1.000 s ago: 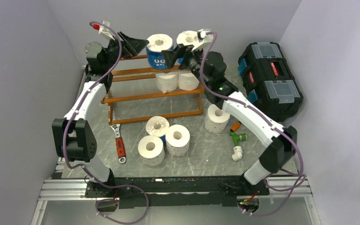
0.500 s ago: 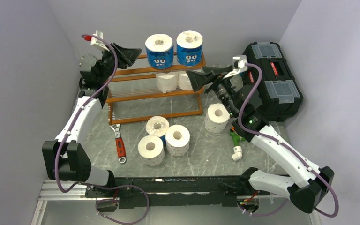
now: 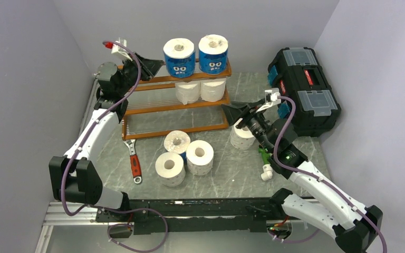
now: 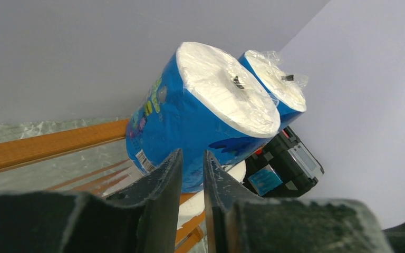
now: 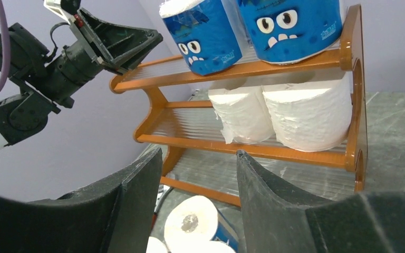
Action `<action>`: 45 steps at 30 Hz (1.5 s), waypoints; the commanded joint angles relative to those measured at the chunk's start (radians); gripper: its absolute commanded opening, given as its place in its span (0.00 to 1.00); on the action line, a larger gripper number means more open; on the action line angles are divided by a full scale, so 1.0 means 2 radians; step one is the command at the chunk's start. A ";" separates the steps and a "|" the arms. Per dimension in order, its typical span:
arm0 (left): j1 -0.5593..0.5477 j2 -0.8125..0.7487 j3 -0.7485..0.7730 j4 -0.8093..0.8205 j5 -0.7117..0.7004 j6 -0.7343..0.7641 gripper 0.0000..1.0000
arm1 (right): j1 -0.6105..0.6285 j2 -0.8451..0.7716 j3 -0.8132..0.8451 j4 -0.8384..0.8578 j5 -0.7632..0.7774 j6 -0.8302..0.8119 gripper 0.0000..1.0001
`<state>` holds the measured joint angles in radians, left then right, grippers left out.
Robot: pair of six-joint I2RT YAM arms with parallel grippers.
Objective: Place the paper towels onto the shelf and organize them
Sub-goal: Place the paper towel on the shelf.
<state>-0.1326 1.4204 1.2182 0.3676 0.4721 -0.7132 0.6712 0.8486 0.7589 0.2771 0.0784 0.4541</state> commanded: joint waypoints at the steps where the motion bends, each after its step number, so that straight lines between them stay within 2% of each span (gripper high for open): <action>1: -0.001 -0.006 -0.002 0.000 -0.030 0.017 0.25 | 0.003 -0.022 -0.010 0.001 0.014 0.005 0.56; 9: -0.003 0.021 0.030 -0.044 -0.042 0.018 0.14 | 0.002 -0.039 -0.019 -0.009 0.024 0.002 0.56; 36: -0.039 0.052 0.058 -0.043 -0.024 0.022 0.15 | 0.002 -0.050 -0.028 -0.022 0.034 0.000 0.57; 39: -0.037 0.037 0.058 -0.062 -0.047 0.034 0.15 | 0.002 -0.054 -0.029 -0.027 0.039 -0.001 0.57; 45: -0.015 -0.048 0.044 -0.139 -0.166 0.038 0.21 | 0.002 -0.068 -0.033 -0.047 0.054 -0.008 0.61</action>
<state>-0.1917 1.4815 1.2888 0.1627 0.3092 -0.6647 0.6712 0.7425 0.7052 0.1989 0.1516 0.4549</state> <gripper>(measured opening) 0.186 0.593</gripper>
